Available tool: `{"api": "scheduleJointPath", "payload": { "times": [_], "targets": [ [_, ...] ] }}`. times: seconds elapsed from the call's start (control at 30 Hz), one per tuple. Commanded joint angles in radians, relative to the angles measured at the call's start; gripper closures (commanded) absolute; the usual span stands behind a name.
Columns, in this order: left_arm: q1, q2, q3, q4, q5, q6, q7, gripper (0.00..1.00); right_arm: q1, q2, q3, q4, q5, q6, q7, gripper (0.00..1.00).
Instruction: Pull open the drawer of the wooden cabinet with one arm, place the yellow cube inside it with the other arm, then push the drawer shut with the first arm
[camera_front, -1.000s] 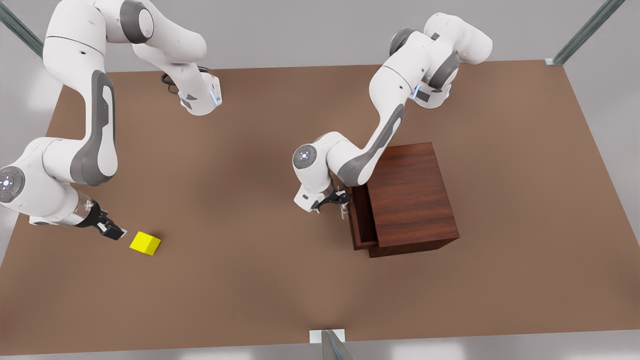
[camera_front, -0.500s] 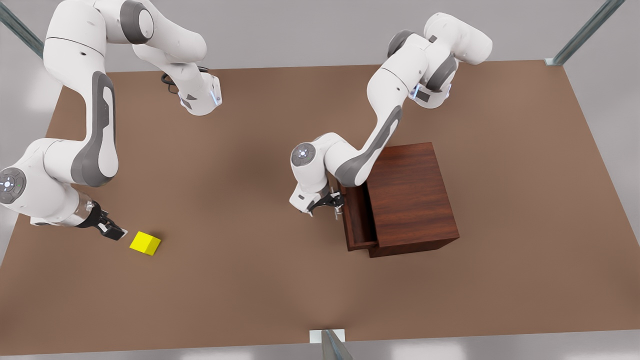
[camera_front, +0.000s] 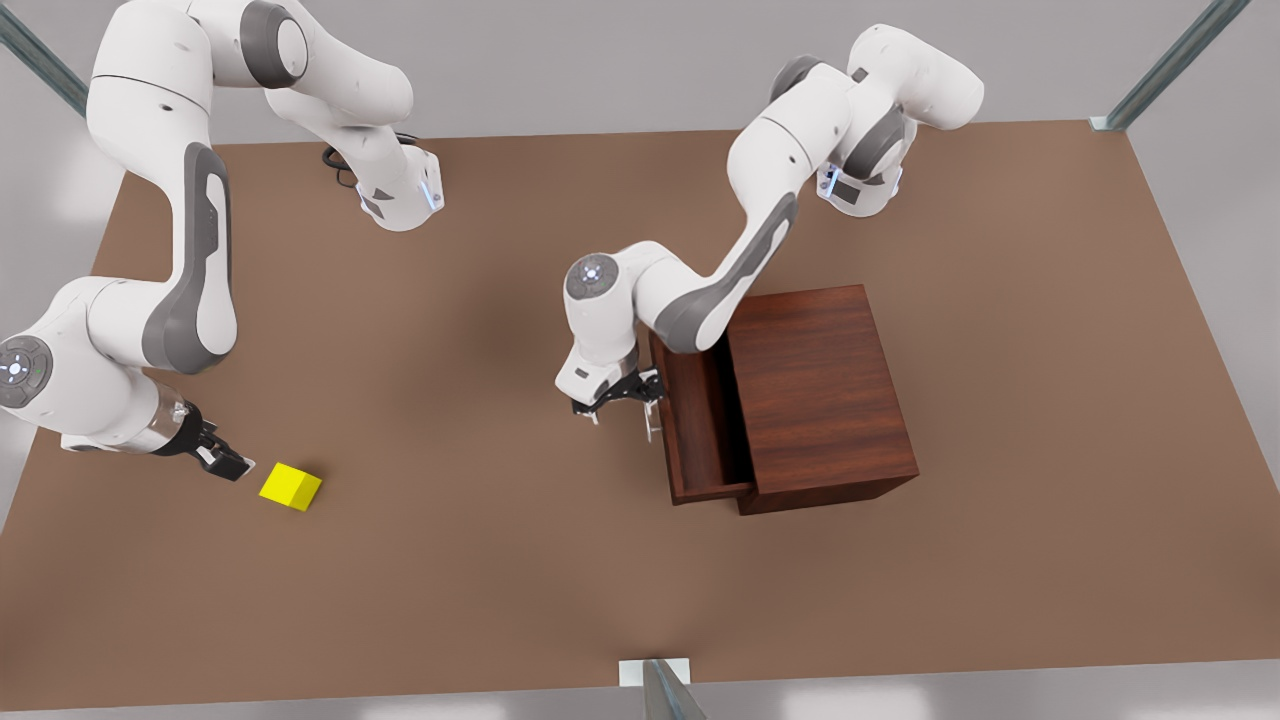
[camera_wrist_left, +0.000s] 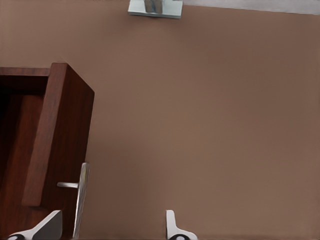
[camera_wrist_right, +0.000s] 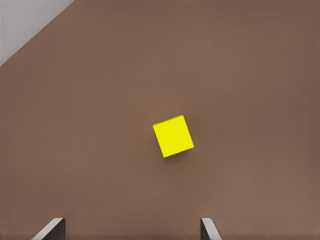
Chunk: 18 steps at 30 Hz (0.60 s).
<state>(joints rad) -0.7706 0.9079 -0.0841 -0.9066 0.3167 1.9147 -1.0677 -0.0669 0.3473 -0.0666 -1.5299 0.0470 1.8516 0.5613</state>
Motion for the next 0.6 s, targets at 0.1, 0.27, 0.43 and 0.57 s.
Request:
{"api": "scheduleJointPath", "payload": {
  "times": [0.1,0.27,0.43,0.57],
  "targets": [
    [0.154,-0.173,0.000,0.067,-0.097,-0.407,0.330,0.00,0.028,0.048,0.007,0.008,-0.007,0.021,-0.034,0.00],
    [0.654,-0.644,0.020,-0.478,-0.266,-0.368,1.046,0.00,0.064,0.131,0.007,0.020,-0.015,0.063,-0.101,0.00],
    [0.649,-0.785,0.053,-0.750,-0.291,-0.207,1.042,0.00,-0.001,0.179,-0.006,0.025,-0.010,0.063,-0.288,0.00],
    [0.660,-0.784,0.066,-0.630,-0.289,-0.252,1.043,0.00,-0.057,0.277,0.001,0.119,-0.004,0.061,-0.305,0.00]
  ]
}}
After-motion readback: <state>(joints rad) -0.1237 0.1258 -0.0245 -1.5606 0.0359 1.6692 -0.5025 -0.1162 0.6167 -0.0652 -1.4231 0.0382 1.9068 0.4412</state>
